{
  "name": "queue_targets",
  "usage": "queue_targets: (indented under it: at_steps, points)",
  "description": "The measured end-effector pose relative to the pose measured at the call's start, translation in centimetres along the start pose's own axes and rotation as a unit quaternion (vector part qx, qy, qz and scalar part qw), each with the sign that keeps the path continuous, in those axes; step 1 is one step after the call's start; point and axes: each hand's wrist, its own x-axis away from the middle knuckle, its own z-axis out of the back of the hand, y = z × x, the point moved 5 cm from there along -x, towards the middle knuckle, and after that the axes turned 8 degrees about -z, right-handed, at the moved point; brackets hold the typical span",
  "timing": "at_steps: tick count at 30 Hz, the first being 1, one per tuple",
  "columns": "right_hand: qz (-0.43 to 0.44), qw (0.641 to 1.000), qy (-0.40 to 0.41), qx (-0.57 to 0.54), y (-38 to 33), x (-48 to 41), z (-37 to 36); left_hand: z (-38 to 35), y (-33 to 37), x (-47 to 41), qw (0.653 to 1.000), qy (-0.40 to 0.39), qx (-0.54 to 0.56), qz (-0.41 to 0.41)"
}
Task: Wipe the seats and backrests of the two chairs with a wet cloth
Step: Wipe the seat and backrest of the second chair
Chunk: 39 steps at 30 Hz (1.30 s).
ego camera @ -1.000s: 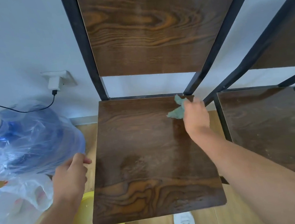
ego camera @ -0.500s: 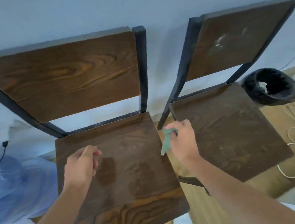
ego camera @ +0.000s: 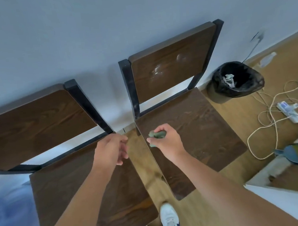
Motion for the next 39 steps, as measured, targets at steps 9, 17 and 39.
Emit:
queue_targets:
  at_steps: [9, 17, 39]
  points:
    - [0.087, 0.983, 0.076, 0.139, 6.4, -4.1, 3.9, -7.6, -5.7, -4.4, 0.994, -0.015, -0.097, 0.055]
    - [0.371, 0.815, 0.005, 0.446, 14.1, -6.1, 4.1, -14.6, -10.7, -8.0, 0.989, 0.047, -0.092, 0.105]
    - [0.379, 0.862, -0.098, 0.323, 16.4, 4.1, -4.5, -10.1, -12.2, -8.0, 0.981, 0.105, -0.077, 0.146]
